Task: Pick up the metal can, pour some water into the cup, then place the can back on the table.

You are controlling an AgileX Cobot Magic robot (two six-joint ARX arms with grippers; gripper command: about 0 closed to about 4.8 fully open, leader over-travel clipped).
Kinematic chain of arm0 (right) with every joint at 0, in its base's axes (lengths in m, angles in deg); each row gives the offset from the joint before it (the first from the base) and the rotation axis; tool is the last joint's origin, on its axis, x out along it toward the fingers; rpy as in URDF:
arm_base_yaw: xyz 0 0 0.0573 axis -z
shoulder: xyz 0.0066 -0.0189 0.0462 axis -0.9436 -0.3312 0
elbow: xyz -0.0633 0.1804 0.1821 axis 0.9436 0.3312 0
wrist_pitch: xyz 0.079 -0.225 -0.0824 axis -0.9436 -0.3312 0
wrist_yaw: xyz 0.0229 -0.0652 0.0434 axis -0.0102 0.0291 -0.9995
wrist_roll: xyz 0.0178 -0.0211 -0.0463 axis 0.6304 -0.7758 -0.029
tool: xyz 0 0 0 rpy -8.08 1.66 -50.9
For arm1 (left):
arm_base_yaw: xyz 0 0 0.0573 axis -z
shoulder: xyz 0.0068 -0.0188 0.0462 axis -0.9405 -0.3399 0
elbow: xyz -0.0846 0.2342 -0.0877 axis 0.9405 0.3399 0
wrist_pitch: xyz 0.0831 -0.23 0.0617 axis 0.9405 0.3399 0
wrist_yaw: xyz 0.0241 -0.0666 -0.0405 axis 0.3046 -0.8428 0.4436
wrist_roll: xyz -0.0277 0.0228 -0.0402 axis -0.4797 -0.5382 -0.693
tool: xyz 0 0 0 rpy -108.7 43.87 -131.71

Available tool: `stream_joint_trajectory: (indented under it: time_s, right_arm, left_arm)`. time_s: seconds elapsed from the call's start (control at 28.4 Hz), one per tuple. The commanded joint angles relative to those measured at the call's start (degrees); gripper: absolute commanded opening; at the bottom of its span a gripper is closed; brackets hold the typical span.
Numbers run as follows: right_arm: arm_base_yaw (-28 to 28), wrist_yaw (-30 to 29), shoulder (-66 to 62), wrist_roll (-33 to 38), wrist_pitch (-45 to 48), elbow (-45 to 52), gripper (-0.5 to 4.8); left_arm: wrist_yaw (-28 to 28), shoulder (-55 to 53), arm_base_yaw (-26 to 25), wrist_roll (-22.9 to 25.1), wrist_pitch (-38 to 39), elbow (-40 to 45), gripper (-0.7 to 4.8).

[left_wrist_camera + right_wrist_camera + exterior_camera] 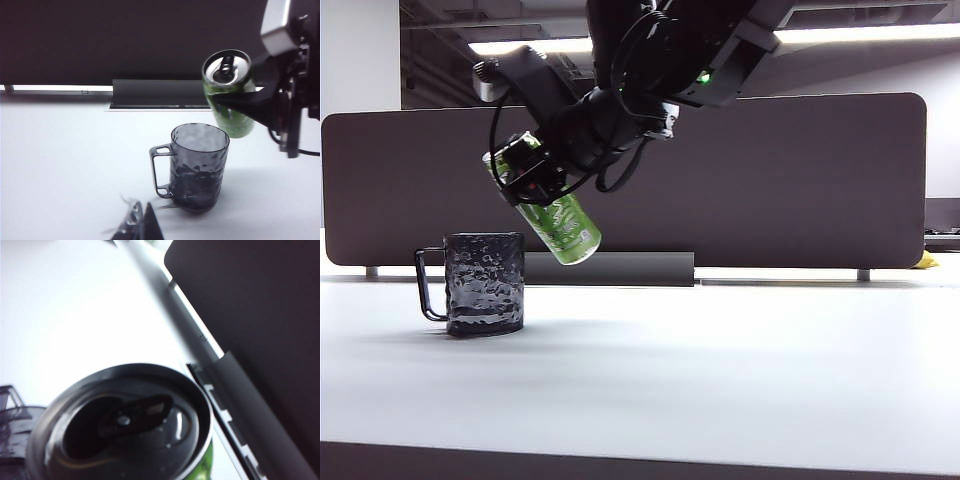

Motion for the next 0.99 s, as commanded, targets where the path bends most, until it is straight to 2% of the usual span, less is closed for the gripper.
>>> stream_joint_trajectory:
  time_s: [0.04, 0.99]
  right_arm:
    - [-0.46, 0.85, 0.09, -2.67, 2.38, -1.14, 1.84]
    - [-0.57, 2.69, -0.15, -13.11, 0.94, -1.14, 1.84]
  left_arm:
    - [-0.02, -0.07, 0.02, -0.15, -0.70, -0.07, -0.05]
    - [0.00, -0.07, 0.02, -0.15, -0.70, -0.07, -0.05]
